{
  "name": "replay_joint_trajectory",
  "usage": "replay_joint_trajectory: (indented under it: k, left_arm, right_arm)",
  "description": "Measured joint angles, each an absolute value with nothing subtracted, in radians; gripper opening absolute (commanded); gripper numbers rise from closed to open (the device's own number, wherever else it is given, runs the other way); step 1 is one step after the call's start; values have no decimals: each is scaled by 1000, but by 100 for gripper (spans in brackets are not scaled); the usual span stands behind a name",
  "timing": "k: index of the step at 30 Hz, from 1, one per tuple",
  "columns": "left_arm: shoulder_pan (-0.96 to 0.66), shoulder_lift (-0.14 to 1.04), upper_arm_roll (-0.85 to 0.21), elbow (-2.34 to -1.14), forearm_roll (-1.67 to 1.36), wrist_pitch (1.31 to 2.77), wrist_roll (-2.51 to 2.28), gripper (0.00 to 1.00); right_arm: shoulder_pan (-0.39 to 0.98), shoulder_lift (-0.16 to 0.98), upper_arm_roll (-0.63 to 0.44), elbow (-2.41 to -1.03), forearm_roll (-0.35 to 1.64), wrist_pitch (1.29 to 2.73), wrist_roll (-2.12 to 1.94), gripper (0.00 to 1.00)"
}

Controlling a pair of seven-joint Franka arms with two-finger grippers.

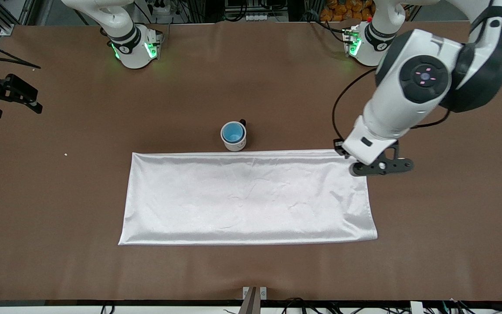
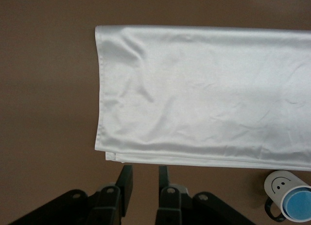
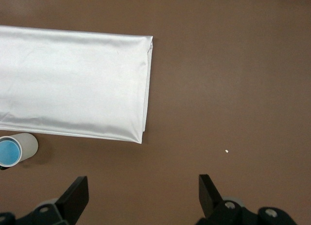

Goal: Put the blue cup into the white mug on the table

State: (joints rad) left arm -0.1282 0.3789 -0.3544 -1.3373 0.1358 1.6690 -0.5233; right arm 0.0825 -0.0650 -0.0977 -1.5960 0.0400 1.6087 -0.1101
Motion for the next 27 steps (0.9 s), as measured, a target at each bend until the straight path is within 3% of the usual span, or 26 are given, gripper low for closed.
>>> replay_joint_trajectory:
  k: [13,27]
  left_arm:
    - [-1,349,-353,-1337,136,1669,-333,31]
    - [157,329,-351,-1338,136,1653,-60,32]
  right_arm:
    - [-1,-65,-40,-1596,40,1605,-111,100]
    - [-3,-65,-30,-1595,40,1598,-111,100]
